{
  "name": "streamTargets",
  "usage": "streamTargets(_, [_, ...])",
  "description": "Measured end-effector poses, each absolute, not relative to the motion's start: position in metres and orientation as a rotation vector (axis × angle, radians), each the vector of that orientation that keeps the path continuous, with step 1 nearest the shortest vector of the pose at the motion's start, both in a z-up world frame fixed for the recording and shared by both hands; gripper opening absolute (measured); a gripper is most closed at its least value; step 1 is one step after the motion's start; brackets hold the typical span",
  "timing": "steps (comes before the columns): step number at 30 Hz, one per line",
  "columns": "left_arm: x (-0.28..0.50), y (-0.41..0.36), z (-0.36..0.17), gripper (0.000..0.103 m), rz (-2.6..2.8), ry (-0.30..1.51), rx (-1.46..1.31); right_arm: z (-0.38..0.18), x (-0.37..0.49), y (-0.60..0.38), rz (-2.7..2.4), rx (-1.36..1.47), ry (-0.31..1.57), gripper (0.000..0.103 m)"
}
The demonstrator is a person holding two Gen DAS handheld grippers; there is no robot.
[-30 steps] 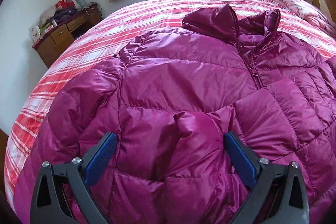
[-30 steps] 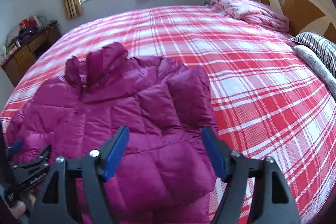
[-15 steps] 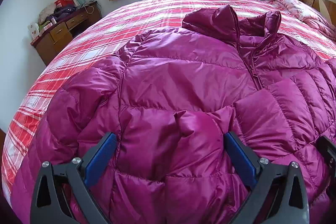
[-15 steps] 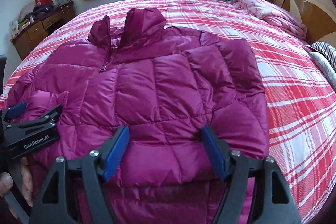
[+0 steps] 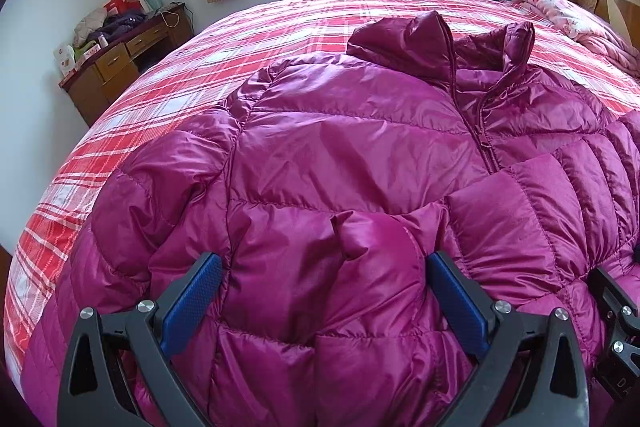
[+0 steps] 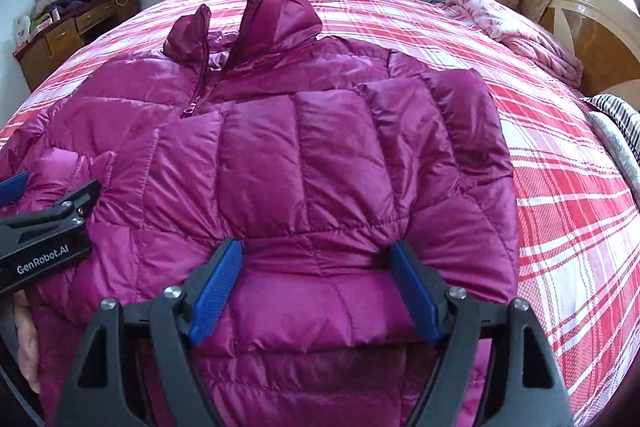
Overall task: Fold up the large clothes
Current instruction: 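Open the right tool to release the sleeve onto the jacket front, then grasp the other jacket sleeve cuff with the left tool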
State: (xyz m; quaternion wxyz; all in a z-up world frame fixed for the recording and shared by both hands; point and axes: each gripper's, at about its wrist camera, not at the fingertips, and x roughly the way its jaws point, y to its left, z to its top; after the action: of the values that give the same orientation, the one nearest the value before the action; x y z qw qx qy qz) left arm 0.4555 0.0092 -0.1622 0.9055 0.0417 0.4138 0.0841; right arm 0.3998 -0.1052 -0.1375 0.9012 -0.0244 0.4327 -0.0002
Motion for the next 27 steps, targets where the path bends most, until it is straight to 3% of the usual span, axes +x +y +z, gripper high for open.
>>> streamTargets(6, [0.435, 0.028, -0.135, 0.102, 0.175, 0.83, 0.115, -0.138, 0.4, -0.106, 0.0, -0.043, 0.885, 0.08])
streamTargets(13, [0.357, 0.124, -0.086, 0.102, 0.345, 0.708, 0.154, -0.138, 0.399, -0.106, 0.001, -0.041, 0.88, 0.081])
streamTargets(20, [0.275, 0.232, -0.102, 0.102, 0.562, 0.774, 0.089, -0.137, 0.396, -0.106, 0.004, -0.048, 0.874, 0.081])
streamTargets(27, [0.236, 0.258, -0.131, 0.102, 0.524, 0.833, -0.076, -0.136, 0.395, -0.105, 0.0, -0.058, 0.871, 0.081])
